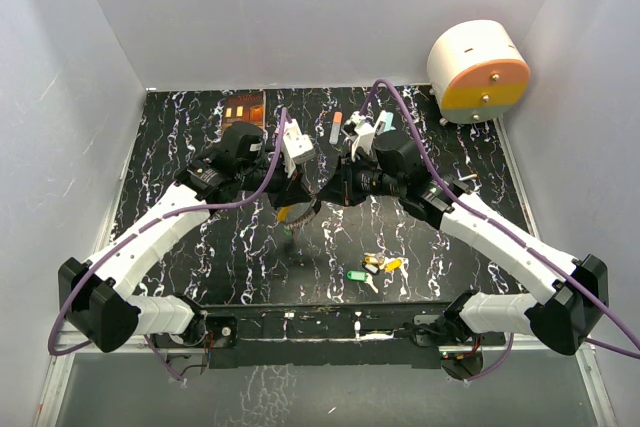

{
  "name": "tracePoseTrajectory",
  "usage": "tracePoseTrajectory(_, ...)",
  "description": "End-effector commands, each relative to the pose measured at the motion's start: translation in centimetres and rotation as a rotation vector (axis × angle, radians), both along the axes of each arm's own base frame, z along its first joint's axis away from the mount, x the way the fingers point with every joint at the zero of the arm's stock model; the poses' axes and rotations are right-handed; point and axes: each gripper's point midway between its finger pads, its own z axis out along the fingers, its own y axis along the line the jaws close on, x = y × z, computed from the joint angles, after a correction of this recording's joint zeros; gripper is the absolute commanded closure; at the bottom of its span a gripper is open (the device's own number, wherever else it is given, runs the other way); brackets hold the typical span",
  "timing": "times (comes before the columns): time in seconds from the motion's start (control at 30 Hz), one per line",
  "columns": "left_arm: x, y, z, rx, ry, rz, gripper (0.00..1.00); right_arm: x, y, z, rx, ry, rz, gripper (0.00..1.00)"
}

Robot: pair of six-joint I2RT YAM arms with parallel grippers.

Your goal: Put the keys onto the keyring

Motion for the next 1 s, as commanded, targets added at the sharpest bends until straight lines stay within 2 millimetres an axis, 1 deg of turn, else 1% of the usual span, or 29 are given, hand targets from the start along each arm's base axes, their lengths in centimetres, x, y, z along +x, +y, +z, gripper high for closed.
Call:
tracePoseTrajectory(0.0, -0.1, -0.9, 2.7, -0.064, -0.043, -0.032, 1.0, 0.4, -0.2, 0.7, 0.024, -0.028, -0.027, 0.93)
tracePoseTrajectory(0.33, -0.4, -0.9, 2.9, -0.073, -0.043, -0.042, 1.0, 0.1, -0.4, 0.2, 0.027, 0.0, -0.038, 0.93)
tracePoseTrajectory(0.6, -1.0, -1.2, 3.4, -0.101, -0.025, -0.067, 1.0, -0.6, -0.1, -1.0, 0.033, 0.047, -0.02, 0.93)
tracePoseTrajectory(0.8, -2.0, -1.6, 4.1, -0.141, -0.005, -0.115, 1.0, -1.3, 0.6, -1.5, 0.071, 0.084, 0.019, 0.93)
tracePoseTrajectory(0.97, -3.2, -2.0, 4.7, -0.179, 0.018, -0.18, 1.0, -2.0, 1.2, -1.0, 0.12, 0.094, 0.065, 0.93)
